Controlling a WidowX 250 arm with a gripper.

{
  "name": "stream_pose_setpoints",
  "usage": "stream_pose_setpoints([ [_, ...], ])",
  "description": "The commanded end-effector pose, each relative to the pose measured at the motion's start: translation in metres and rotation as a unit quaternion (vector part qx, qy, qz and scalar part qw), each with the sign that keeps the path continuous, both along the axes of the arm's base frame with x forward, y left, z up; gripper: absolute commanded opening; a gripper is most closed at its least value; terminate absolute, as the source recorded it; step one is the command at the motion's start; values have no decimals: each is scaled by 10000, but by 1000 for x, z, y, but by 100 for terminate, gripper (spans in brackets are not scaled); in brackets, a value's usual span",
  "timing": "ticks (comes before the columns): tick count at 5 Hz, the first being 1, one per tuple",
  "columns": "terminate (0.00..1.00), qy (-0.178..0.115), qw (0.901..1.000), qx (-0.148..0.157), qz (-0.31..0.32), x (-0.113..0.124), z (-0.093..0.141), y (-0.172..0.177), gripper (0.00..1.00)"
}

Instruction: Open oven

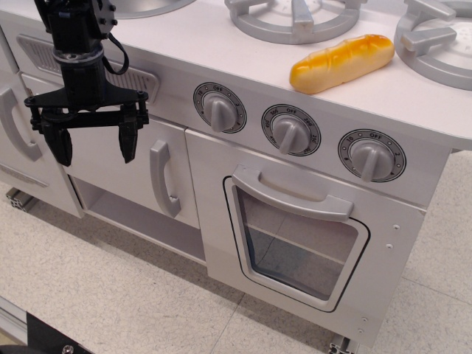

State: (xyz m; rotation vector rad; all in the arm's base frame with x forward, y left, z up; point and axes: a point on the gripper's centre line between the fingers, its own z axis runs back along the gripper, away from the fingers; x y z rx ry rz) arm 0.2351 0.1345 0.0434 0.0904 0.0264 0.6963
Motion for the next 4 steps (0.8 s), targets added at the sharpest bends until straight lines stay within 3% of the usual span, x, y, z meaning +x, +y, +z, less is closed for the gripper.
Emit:
stream_pose_setpoints([
  [1,0,0,10000,0,0,0,0,0,100],
  [3,0,-573,9871,-372,1447,-4,-6,-46,100],
  [4,0,-852,9718,-767,2058,-1,-8,-67,100],
])
